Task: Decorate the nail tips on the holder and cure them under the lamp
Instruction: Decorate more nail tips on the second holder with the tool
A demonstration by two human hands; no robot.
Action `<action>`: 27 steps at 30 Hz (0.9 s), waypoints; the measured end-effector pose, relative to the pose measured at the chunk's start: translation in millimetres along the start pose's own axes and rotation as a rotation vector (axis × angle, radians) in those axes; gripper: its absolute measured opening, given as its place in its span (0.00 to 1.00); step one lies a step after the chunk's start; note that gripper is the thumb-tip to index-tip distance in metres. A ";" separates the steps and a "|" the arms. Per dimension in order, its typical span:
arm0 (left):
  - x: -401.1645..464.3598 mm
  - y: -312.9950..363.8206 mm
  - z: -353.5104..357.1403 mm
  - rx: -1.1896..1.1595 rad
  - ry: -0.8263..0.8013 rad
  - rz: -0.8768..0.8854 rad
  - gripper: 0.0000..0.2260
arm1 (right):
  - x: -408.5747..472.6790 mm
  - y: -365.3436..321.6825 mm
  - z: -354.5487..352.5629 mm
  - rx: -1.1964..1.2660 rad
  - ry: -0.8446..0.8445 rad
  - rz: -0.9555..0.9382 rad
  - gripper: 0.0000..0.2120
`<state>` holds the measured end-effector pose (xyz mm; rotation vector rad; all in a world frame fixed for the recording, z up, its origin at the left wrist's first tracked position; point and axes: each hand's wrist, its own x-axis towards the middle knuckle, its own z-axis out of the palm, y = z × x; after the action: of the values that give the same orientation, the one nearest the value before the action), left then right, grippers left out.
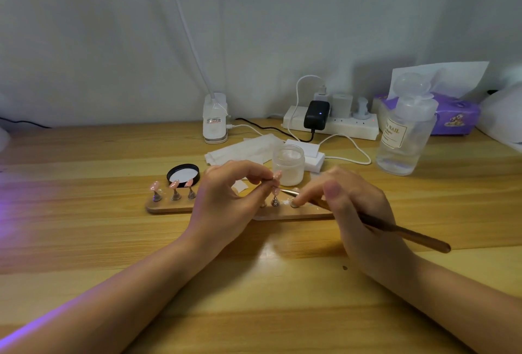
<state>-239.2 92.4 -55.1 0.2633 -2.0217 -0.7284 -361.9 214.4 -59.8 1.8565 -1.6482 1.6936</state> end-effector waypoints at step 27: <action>1.1 -4.7 0.0 0.026 -0.005 0.076 0.07 | 0.5 3.6 0.3 -0.053 0.019 0.011 0.19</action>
<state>-240.3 88.2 -57.1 0.1990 -2.0353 -0.6569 -364.5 212.5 -61.5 1.8045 -1.6824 1.6502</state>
